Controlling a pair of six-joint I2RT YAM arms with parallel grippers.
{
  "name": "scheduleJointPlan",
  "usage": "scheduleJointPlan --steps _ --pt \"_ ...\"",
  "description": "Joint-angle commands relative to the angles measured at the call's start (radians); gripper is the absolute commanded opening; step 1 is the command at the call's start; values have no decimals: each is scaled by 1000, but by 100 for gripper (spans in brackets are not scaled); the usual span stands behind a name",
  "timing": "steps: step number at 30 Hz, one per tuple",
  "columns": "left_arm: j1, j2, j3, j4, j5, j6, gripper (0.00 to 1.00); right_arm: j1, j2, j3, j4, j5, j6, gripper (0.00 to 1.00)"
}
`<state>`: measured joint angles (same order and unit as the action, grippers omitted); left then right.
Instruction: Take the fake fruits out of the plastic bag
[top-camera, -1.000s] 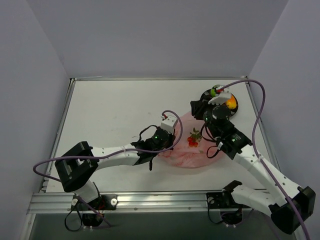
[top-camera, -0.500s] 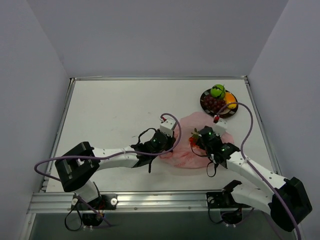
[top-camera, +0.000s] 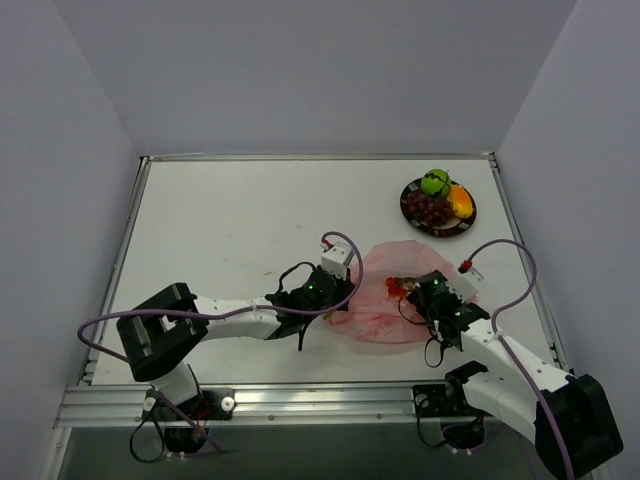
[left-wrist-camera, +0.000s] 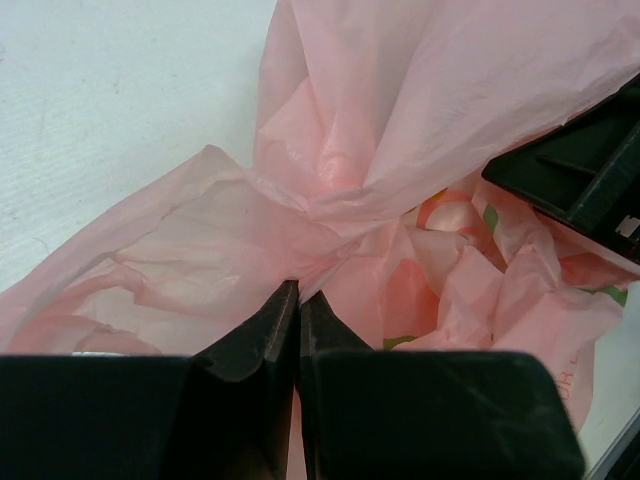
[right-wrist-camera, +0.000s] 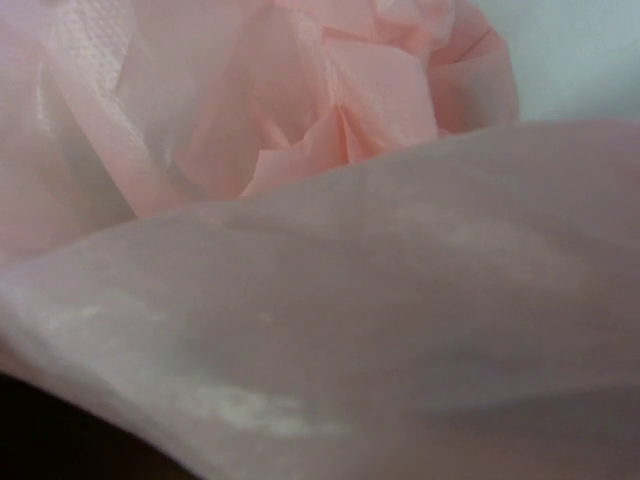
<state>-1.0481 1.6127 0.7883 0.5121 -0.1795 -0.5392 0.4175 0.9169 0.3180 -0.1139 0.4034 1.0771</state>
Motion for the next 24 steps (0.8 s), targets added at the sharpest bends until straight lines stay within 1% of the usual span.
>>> scheduleJointPlan --steps 1,2,4,6,8,10,14,17,18,19,22,24 --pt "-6 21 29 39 9 -27 2 -6 34 41 -21 -12 4 59" --pt "-6 23 28 39 5 -24 2 -6 25 52 -38 -17 -2 62" --pt "-6 29 28 40 -3 -19 2 0 2 69 -43 -9 -61 62" --pt "-6 33 31 40 -6 -16 2 20 -56 108 -44 11 -127 62" --pt "-6 44 32 43 -5 -16 2 38 -84 139 -47 15 -154 62" --pt "-6 53 34 46 5 -19 2 73 -73 188 -53 18 -180 61" --pt "-4 55 34 51 6 -21 2 173 19 251 -52 60 -206 61" --pt "-6 50 32 55 8 -16 2 211 95 285 -49 86 -221 60" --pt "-6 49 29 57 8 -15 2 211 114 292 -43 83 -229 58" --pt "-6 43 28 58 8 -13 2 213 135 312 -38 75 -233 53" --pt "-7 33 23 60 3 -8 2 227 195 329 -12 63 -230 45" --pt "-6 27 23 60 3 -7 2 227 224 326 -10 112 -206 45"
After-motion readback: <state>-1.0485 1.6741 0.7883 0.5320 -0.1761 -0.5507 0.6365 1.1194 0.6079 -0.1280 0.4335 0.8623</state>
